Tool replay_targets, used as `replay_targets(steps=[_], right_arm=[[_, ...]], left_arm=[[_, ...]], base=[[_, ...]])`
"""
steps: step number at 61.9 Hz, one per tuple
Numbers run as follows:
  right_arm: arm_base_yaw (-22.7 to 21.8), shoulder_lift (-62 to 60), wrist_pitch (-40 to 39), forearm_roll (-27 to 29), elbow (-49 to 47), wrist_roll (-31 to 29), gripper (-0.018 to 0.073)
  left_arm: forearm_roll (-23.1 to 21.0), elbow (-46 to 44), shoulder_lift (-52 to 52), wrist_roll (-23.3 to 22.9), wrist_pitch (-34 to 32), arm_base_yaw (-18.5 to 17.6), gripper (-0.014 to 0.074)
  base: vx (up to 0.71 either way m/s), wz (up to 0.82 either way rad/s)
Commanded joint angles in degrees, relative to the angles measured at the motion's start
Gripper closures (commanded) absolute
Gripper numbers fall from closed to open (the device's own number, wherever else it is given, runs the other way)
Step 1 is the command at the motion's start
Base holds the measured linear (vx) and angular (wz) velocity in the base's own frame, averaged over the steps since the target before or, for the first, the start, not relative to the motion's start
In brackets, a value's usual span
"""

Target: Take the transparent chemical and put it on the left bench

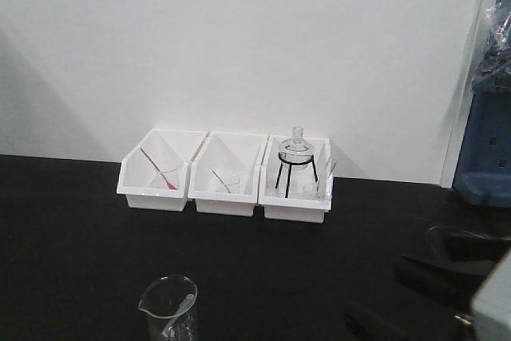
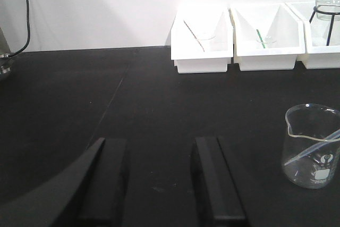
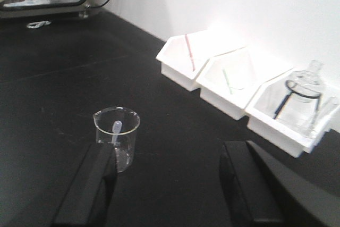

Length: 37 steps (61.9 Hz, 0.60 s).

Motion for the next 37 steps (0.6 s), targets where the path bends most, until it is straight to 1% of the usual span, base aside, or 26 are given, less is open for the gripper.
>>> replay_targets(steps=[1, 6, 11, 14, 15, 18, 22, 25, 28, 31, 37], right_arm=[[-0.3, -5.8, 0.2, -0.2, 0.0, 0.0, 0.0115], [-0.3, -10.3, 5.8, -1.2, 0.2, 0.0, 0.0146], [-0.7, -13.8, 10.9, -3.2, 0.8, 0.0, 0.021], [-2.6, -16.1, 12.4, -0.6, 2.1, -0.2, 0.0261], [-3.6, -16.7, 12.4, 0.8, 2.6, -0.3, 0.0286], [-8.0, -19.8, 11.8, 7.1, 4.8, -1.1, 0.0349], [-15.7, -24.3, 8.9, 13.7, 9.2, -3.8, 0.0441], [-20.8, -27.6, 5.5, 16.1, 12.8, -6.3, 0.0504], [-25.3, -30.7, 2.0, 16.9, 16.3, -8.7, 0.0564], [-29.7, -33.7, 0.0, 17.6, 20.2, -11.4, 0.0573], [-34.9, -39.1, -0.4, 22.0, 26.4, -14.5, 0.0569]], left_arm=[[0.0, 0.9, -1.1, -0.4, -4.5, -0.1, 0.06], [0.0, 0.9, -1.1, -0.4, -4.5, -0.1, 0.06], [0.0, 0.9, -1.1, -0.4, -4.5, -0.1, 0.06], [0.0, 0.9, -1.1, -0.4, -4.5, -0.1, 0.06], [0.0, 0.9, -1.1, -0.4, -4.5, -0.1, 0.06], [0.0, 0.9, -1.1, -0.4, -4.5, -0.1, 0.06], [0.0, 0.9, -1.1, -0.4, -4.5, -0.1, 0.06], [0.0, 0.9, -1.1, -0.4, -4.5, -0.1, 0.06], [0.0, 0.9, -1.1, -0.4, -4.5, -0.1, 0.06], [0.0, 0.9, -1.1, -0.4, -4.5, -0.1, 0.06], [0.0, 0.9, -1.1, -0.4, -4.5, -0.1, 0.06]], base=[[0.0, 0.0], [0.0, 0.0], [0.0, 0.0], [0.0, 0.0], [0.0, 0.0], [0.0, 0.0], [0.0, 0.0], [0.0, 0.0], [0.0, 0.0], [0.0, 0.0], [0.0, 0.0]])
